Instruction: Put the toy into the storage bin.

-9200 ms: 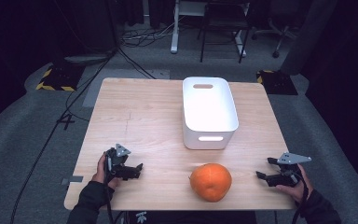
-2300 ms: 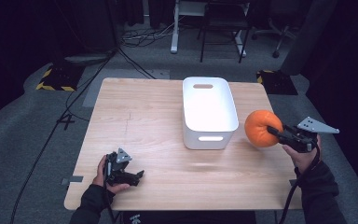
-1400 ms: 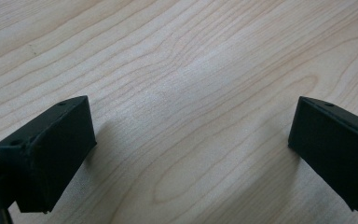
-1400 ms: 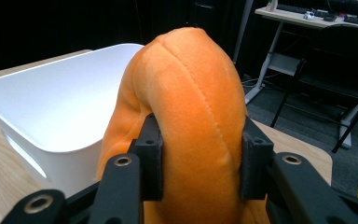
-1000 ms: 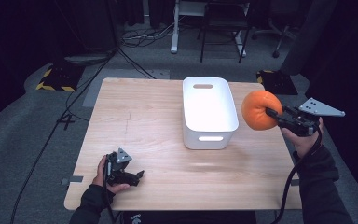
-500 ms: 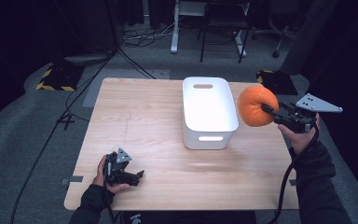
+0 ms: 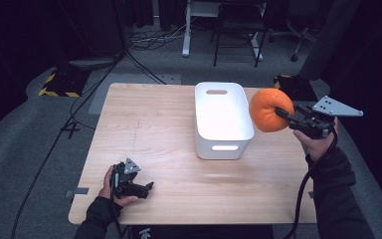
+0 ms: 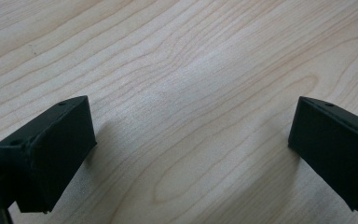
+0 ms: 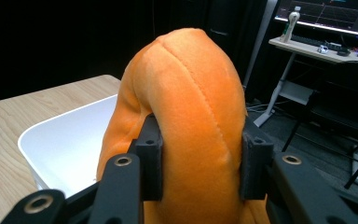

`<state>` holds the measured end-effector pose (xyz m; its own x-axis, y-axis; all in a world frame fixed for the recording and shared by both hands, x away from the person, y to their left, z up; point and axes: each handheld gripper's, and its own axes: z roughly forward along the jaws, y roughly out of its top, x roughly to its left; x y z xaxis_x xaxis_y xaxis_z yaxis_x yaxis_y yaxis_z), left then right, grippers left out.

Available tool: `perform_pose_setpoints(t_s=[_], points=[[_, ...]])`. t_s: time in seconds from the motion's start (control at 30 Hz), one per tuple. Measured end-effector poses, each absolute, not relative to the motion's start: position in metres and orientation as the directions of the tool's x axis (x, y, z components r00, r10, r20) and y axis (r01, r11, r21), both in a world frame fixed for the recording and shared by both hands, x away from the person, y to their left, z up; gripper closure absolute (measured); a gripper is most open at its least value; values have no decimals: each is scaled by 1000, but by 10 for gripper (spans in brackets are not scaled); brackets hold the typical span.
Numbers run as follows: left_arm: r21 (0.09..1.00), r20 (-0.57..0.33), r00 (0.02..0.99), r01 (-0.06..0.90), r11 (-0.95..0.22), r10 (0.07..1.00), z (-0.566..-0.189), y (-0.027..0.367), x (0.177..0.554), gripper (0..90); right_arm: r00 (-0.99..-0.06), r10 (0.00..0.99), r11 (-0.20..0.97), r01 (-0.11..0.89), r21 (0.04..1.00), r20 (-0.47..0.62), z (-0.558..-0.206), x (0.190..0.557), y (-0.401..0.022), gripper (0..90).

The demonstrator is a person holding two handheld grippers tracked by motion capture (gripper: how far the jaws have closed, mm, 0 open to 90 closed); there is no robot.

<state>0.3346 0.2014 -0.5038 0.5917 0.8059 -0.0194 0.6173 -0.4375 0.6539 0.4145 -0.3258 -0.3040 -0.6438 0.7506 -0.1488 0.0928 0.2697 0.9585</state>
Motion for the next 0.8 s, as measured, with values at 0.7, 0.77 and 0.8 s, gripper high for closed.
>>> perform_pose_setpoints(t_s=[0.7,0.77,0.8], points=[[653,-18,591,617,-438,806,-504,201,335,6,-693,702,279,57,958,-163,-292,414,-293,606],[654,-18,591,617,-438,806,-504,201,335,6,-700,696,278,57,959,-160,-292,415,-289,606],[654,-18,591,617,-438,806,-504,201,335,6,-702,694,280,56,958,-162,-292,415,-287,606]])
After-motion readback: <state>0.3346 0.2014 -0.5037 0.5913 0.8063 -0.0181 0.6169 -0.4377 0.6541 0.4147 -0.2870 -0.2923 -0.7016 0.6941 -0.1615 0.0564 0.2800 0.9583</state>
